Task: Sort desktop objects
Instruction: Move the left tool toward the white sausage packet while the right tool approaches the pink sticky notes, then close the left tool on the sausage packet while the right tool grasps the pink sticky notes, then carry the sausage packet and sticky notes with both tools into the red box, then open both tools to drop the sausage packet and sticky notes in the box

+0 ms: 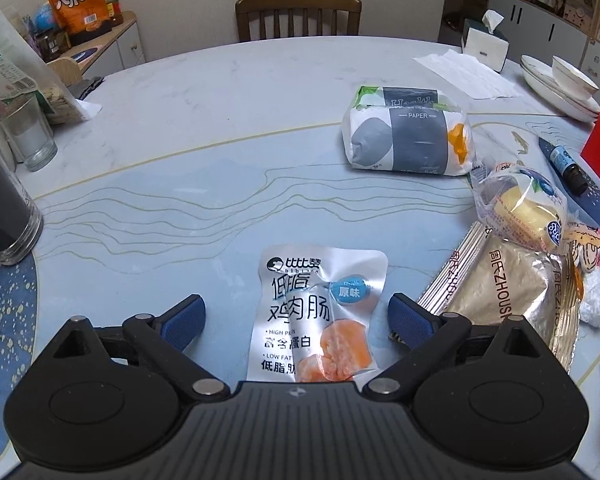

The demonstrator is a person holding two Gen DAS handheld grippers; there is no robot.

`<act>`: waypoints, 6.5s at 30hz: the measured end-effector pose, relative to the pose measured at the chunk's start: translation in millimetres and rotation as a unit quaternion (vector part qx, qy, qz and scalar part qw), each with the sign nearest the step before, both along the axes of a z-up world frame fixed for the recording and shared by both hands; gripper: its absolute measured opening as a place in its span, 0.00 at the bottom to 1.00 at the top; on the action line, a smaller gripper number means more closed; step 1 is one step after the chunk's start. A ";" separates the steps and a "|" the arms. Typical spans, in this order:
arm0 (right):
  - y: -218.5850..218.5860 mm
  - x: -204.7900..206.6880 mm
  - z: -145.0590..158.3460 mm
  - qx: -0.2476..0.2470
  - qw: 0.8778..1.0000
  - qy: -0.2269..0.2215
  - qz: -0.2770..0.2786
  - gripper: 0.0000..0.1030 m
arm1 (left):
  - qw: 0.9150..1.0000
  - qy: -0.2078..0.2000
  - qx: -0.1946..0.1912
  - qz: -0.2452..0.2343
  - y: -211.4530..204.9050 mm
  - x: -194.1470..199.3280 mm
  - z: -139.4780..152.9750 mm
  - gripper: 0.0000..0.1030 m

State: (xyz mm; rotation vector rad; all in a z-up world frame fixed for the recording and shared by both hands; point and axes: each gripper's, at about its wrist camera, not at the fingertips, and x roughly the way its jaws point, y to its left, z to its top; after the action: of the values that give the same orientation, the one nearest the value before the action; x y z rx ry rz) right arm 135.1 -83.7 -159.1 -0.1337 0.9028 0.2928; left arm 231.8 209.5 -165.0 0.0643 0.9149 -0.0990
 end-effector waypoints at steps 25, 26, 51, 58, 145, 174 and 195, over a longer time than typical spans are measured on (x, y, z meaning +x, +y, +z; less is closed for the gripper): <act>1.3 8.6 0.7 0.007 1.000 0.009 -0.005 0.74 | 0.999 -0.026 -0.007 -0.022 -0.3 4.3 3.6 0.64; 0.6 8.7 1.6 0.007 1.000 0.009 -0.005 0.68 | 0.999 -0.027 -0.008 -0.022 -0.3 4.2 3.6 0.64; -24.3 3.4 32.0 0.008 1.000 -0.008 -0.008 0.39 | 0.998 -0.037 -0.040 0.039 17.2 -22.9 22.8 0.62; -46.8 8.2 60.6 0.034 0.999 -0.025 -0.002 0.39 | 0.996 -0.052 -0.047 0.061 5.6 -47.8 52.0 0.62; -354.8 135.1 50.8 -0.013 1.000 -0.007 0.010 0.39 | 0.944 0.001 0.062 -0.324 -504.0 61.4 55.4 0.62; -356.3 126.0 43.6 -0.001 1.000 0.014 0.019 0.59 | 0.948 0.047 0.035 -0.312 -490.1 57.9 52.9 0.66; -358.7 103.0 76.8 0.051 0.998 -0.030 0.010 0.74 | 0.967 -0.039 -0.018 -0.250 -442.9 28.3 98.1 0.73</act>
State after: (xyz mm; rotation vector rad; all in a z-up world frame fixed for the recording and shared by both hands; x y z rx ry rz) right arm 238.2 -442.3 -82.3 -0.0570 0.8261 0.3521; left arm 260.0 -233.4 -67.0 0.2636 0.8009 -0.5773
